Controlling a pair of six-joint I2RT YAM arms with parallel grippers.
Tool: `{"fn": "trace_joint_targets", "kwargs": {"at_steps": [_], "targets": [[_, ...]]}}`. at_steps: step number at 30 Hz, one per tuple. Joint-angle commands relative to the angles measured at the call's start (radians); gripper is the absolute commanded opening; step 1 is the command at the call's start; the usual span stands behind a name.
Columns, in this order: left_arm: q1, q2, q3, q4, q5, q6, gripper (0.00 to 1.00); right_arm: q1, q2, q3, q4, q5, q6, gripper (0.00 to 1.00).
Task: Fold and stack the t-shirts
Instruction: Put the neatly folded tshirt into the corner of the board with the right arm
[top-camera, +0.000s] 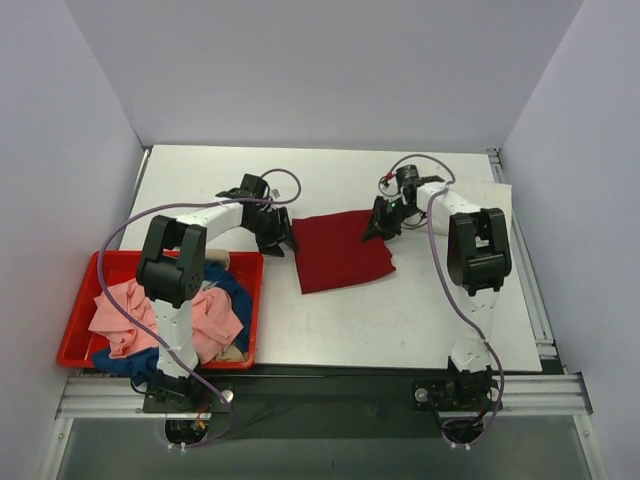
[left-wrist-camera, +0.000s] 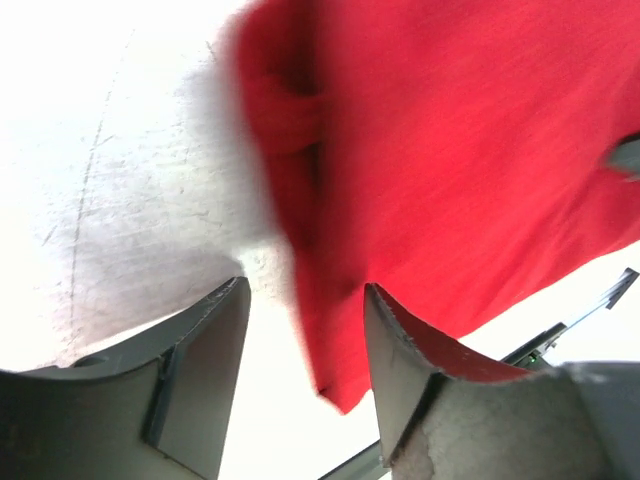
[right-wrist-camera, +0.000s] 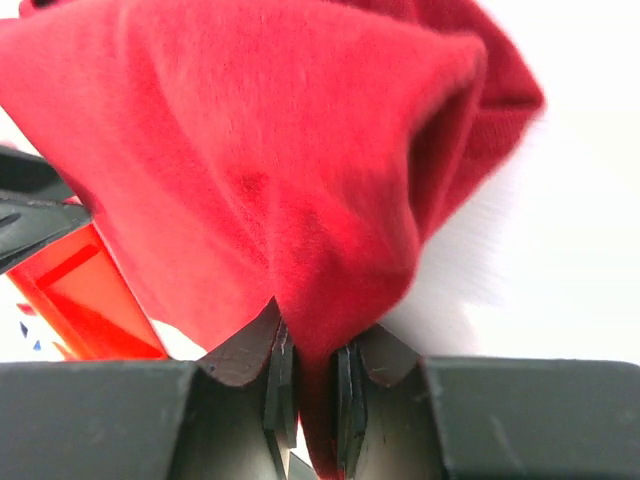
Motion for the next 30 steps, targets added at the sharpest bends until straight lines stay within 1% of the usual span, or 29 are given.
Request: {"fn": "trace_joint_targets", "kwargs": {"at_steps": [1, 7, 8, 14, 21, 30], "targets": [[0.001, -0.062, 0.024, -0.019, -0.018, 0.004, 0.61, -0.074, -0.098, 0.123, -0.181, 0.112, -0.080, 0.00], [0.002, -0.076, -0.002, -0.025, -0.022, 0.011, 0.65, -0.160, -0.065, 0.295, -0.364, 0.183, -0.176, 0.00], [0.004, -0.076, -0.010, -0.025, -0.024, 0.013, 0.66, -0.171, -0.055, 0.350, -0.403, 0.192, -0.187, 0.00], [0.007, -0.089, -0.054, -0.014, -0.032, 0.013, 0.67, -0.218, 0.029, 0.566, -0.513, 0.244, -0.219, 0.00], [0.007, -0.086, -0.082, -0.013, -0.032, 0.013, 0.67, -0.277, 0.098, 0.758, -0.571, 0.282, -0.227, 0.00], [0.007, -0.082, -0.093, -0.017, -0.029, 0.013, 0.67, -0.335, 0.138, 0.929, -0.573, 0.279, -0.192, 0.00]]}}
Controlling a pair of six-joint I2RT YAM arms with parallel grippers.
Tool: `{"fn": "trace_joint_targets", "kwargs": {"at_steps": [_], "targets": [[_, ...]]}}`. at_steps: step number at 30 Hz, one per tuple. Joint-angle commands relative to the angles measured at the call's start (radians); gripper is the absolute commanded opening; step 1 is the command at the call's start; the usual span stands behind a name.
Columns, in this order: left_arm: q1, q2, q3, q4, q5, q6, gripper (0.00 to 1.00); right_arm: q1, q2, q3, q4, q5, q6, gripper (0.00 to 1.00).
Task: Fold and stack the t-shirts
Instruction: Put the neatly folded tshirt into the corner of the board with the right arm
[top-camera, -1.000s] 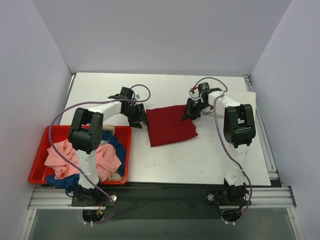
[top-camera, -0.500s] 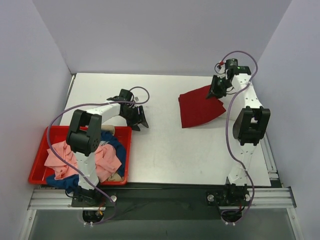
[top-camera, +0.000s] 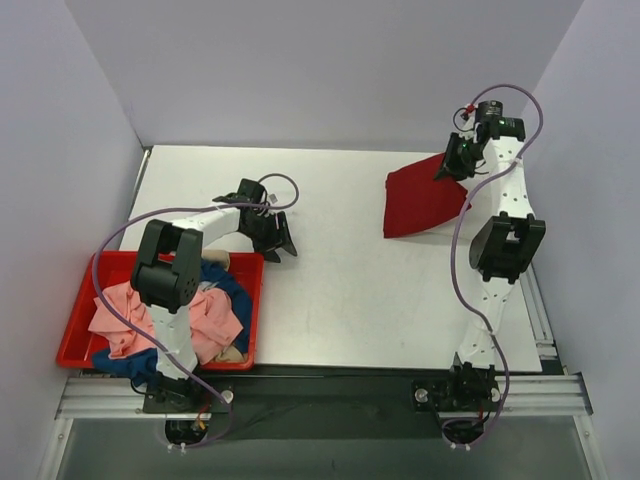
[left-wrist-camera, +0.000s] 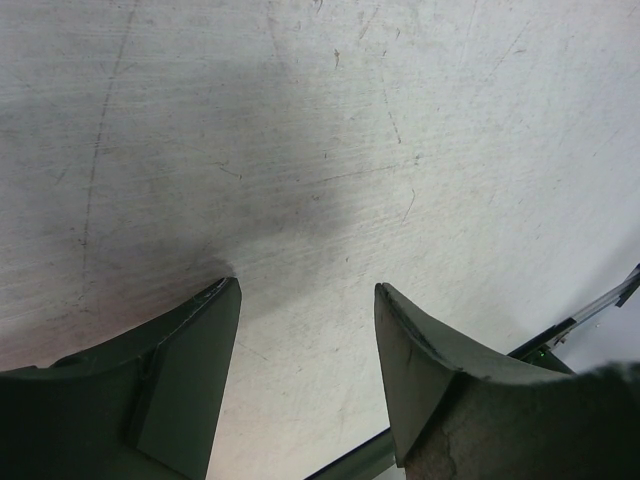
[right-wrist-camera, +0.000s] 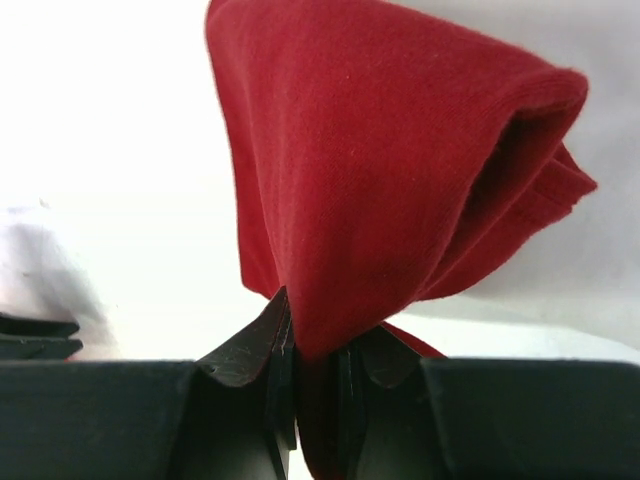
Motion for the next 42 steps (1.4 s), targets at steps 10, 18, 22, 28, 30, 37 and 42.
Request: {"fn": "trace_joint_targets", "kwargs": {"at_steps": [10, 18, 22, 28, 30, 37, 42], "targets": [[0.003, -0.032, -0.052, -0.015, -0.011, 0.010, 0.67, -0.067, -0.026, 0.125, 0.026, -0.093, 0.079, 0.00], [-0.004, -0.024, -0.064, -0.020, -0.011, 0.010, 0.66, -0.113, -0.081, 0.124, 0.037, -0.168, 0.103, 0.00], [-0.009, -0.018, -0.058, -0.023, -0.009, 0.011, 0.66, -0.123, -0.099, 0.110, 0.035, -0.191, 0.110, 0.00], [-0.016, -0.017, -0.052, -0.031, -0.011, 0.014, 0.66, -0.137, -0.136, 0.079, 0.037, -0.197, 0.105, 0.00], [-0.018, -0.016, -0.052, -0.031, -0.014, 0.014, 0.67, -0.142, -0.142, 0.079, 0.035, -0.199, 0.105, 0.00], [-0.026, -0.021, -0.056, -0.032, -0.015, 0.014, 0.66, -0.163, -0.153, 0.040, 0.035, -0.200, 0.105, 0.00], [-0.027, -0.027, -0.053, -0.041, -0.015, 0.014, 0.67, -0.171, -0.138, 0.018, 0.037, -0.166, 0.081, 0.00]]}}
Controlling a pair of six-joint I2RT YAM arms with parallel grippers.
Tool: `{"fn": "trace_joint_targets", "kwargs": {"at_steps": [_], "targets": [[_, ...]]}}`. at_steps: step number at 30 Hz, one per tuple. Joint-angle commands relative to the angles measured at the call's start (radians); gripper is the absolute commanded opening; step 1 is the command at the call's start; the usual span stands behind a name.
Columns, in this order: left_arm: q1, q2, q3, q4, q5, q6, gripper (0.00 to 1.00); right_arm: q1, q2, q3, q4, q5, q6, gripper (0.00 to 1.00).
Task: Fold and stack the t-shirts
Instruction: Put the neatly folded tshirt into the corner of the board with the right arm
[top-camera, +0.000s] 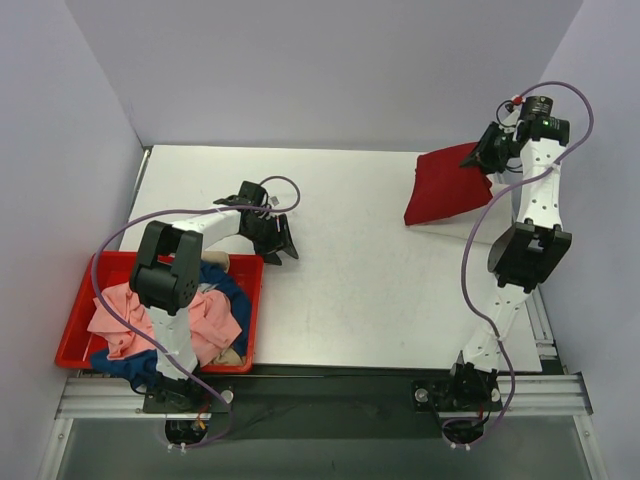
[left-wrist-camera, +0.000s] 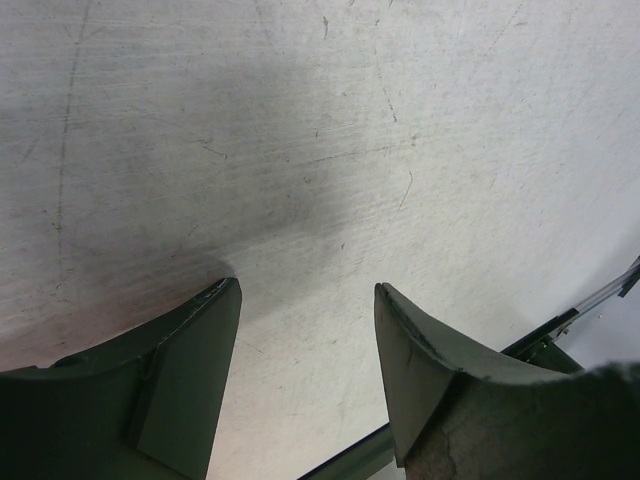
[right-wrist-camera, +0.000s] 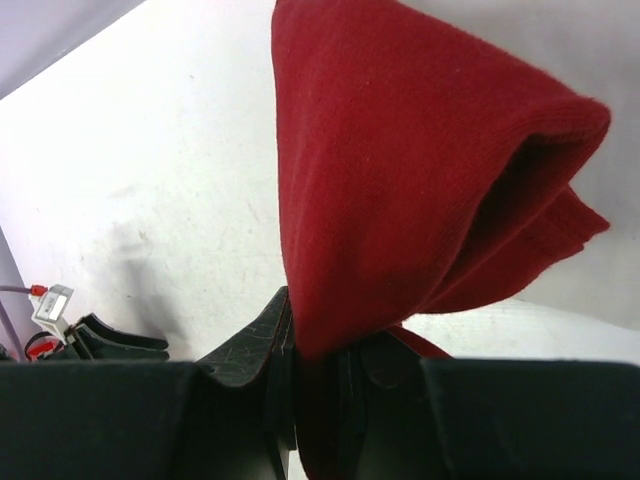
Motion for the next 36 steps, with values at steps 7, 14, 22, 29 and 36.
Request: {"fn": "trace_joint_targets", "kwargs": {"at_steps": [7, 14, 22, 29, 36], "targets": [[-0.016, -0.012, -0.008, -0.072, -0.027, 0.020, 0.67, -0.008, -0.012, -0.008, 0.015, 0.090, -0.042, 0.00], [-0.016, -0.020, -0.008, -0.089, -0.029, 0.029, 0.67, -0.008, 0.030, 0.013, 0.018, 0.192, -0.059, 0.00], [-0.024, -0.050, -0.017, -0.094, -0.065, 0.031, 0.67, -0.008, 0.067, 0.022, 0.050, 0.252, -0.052, 0.00], [-0.045, -0.118, -0.019, -0.078, -0.140, 0.029, 0.67, -0.008, 0.082, 0.019, 0.081, 0.320, -0.045, 0.00], [-0.064, -0.156, -0.017, -0.066, -0.165, 0.017, 0.67, -0.010, 0.085, -0.024, 0.092, 0.421, -0.037, 0.00]]}}
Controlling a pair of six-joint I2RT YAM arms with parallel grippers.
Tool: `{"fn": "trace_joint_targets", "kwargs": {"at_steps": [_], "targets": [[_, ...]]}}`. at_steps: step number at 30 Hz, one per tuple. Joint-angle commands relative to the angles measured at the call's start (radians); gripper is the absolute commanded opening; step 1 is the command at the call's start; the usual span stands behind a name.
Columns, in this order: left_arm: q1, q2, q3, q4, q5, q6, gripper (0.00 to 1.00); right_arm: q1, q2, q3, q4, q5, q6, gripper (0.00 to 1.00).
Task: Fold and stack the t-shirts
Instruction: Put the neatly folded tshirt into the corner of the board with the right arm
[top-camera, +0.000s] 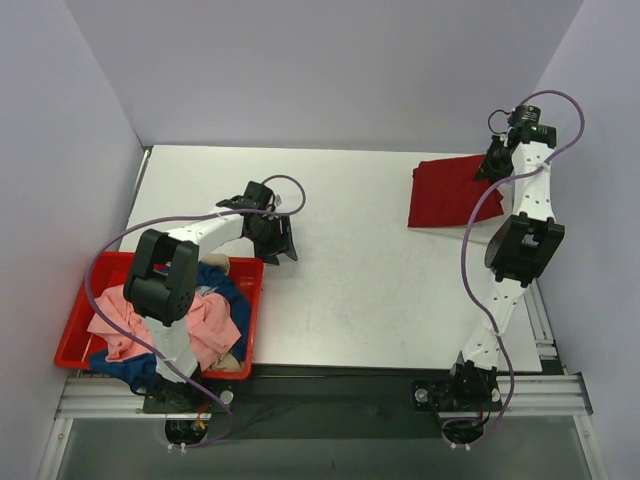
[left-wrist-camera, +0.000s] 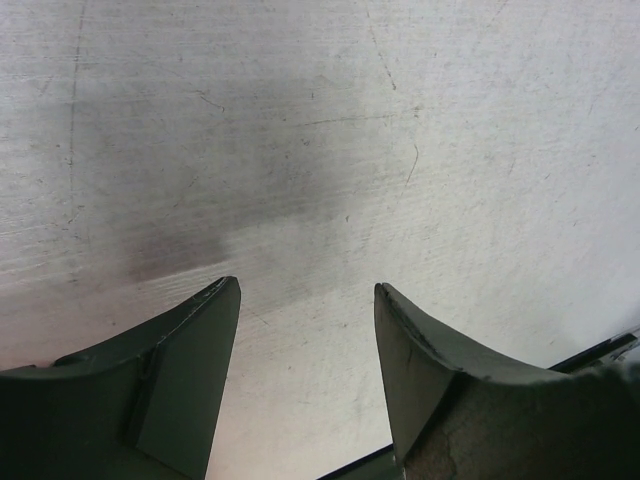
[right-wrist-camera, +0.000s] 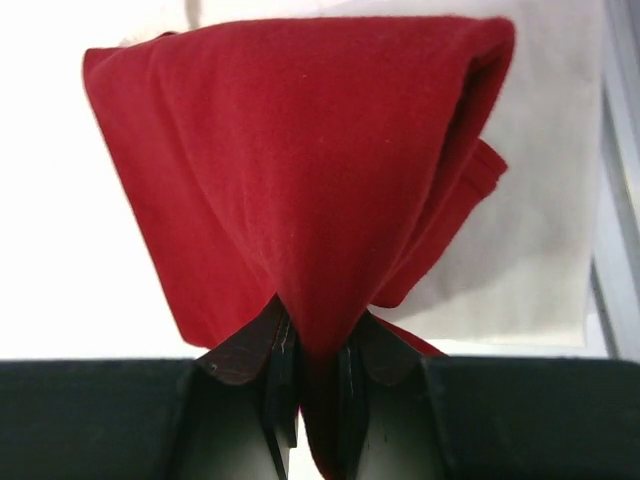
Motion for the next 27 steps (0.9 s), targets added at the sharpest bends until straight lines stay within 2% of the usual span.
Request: {"fn": "trace_joint_targets", "kwargs": {"at_steps": [1, 2, 5, 6, 8, 9, 11, 12, 13, 16, 27], "targets": [[-0.009, -0.073, 0.005, -0.021, -0.027, 0.005, 0.66, -0.008, -0.011, -0.013, 0.033, 0.096, 0.003, 0.00], [-0.010, -0.076, 0.008, -0.021, -0.028, 0.007, 0.67, -0.008, -0.012, -0.016, 0.033, 0.130, 0.011, 0.01], [-0.015, -0.077, 0.018, -0.017, -0.027, 0.014, 0.67, -0.008, -0.017, -0.037, 0.035, 0.212, 0.029, 0.16], [-0.016, -0.077, 0.022, -0.015, -0.027, 0.014, 0.67, -0.008, -0.021, -0.042, 0.036, 0.248, 0.042, 0.33], [-0.020, -0.069, 0.033, -0.017, -0.027, 0.017, 0.66, -0.006, -0.029, -0.062, 0.044, 0.277, 0.052, 0.47], [-0.021, -0.070, 0.036, -0.015, -0.027, 0.017, 0.67, -0.005, -0.044, -0.071, 0.050, 0.295, 0.055, 0.60], [-0.026, -0.072, 0.044, -0.014, -0.030, 0.019, 0.67, 0.000, -0.066, -0.109, 0.071, 0.318, 0.055, 0.72], [-0.029, -0.072, 0.047, -0.014, -0.033, 0.022, 0.67, 0.003, -0.093, -0.126, 0.081, 0.340, 0.054, 0.85], [-0.030, -0.075, 0.051, -0.012, -0.034, 0.023, 0.67, 0.011, -0.109, -0.145, 0.107, 0.343, 0.046, 0.89], [-0.041, -0.087, 0.065, -0.012, -0.048, 0.030, 0.66, 0.021, -0.173, -0.214, 0.150, 0.334, 0.039, 0.94], [-0.066, -0.204, 0.068, 0.003, -0.181, 0.053, 0.67, 0.161, -0.383, -0.436, 0.243, 0.274, 0.019, 0.93]]}}
